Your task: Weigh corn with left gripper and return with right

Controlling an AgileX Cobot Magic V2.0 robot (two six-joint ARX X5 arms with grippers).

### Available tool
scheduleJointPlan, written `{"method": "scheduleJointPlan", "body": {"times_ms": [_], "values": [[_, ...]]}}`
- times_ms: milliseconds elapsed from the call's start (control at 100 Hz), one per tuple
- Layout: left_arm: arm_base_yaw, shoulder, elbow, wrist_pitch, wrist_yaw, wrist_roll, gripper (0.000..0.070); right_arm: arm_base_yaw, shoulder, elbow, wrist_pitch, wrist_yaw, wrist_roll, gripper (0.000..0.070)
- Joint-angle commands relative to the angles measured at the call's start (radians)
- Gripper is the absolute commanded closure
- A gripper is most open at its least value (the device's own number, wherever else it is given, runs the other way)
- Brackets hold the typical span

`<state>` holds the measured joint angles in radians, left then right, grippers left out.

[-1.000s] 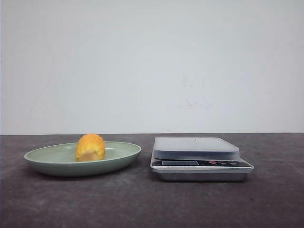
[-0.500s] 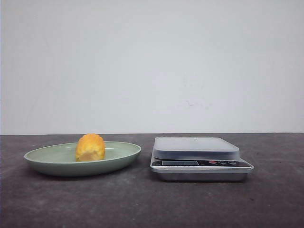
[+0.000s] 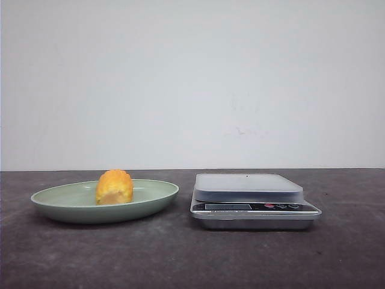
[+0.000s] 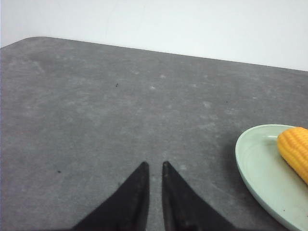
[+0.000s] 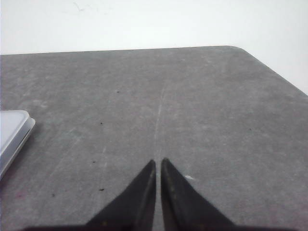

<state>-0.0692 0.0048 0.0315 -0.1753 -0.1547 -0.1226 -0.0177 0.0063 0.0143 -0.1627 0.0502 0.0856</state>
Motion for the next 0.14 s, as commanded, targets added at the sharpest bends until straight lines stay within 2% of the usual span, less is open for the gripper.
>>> {"method": "scheduleJointPlan", "body": {"times_ms": [0,130], "values": [[0.002,-0.002,-0.018,-0.004,-0.001,0.006,0.07,0.002,-0.002,-0.004,0.009,0.002,0.011,0.0689],[0.002,-0.002,-0.018,-0.005,-0.001,0.006,0.07,0.002,-0.002,-0.004,0.009,0.002,0.011,0.0689]]}}
